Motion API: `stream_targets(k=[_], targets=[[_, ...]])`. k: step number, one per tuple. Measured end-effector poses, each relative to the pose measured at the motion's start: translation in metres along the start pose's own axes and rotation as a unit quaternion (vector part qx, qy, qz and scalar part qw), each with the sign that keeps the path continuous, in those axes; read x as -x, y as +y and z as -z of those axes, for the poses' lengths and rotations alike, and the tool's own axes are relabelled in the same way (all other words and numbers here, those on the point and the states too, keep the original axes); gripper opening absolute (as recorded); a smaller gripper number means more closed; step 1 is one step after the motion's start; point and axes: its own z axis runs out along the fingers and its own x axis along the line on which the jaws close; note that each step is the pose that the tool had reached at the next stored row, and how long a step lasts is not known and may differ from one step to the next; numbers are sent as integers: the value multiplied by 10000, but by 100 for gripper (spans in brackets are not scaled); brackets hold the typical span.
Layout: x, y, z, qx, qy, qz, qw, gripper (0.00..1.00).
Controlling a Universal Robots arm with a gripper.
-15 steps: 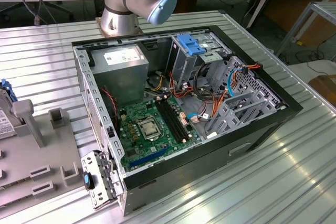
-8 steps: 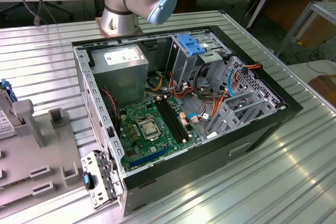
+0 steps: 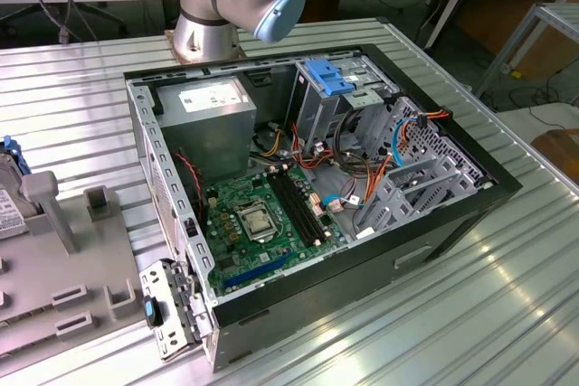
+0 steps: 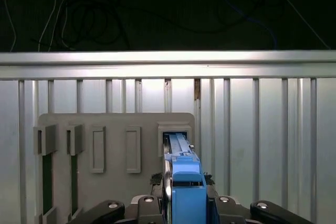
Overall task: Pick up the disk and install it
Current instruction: 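Pick up the disk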
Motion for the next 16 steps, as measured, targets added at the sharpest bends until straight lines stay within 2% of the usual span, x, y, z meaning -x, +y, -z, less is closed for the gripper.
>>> stream_targets(k=[16], targets=[[0,0,-2,0,0,0,10000,37]])
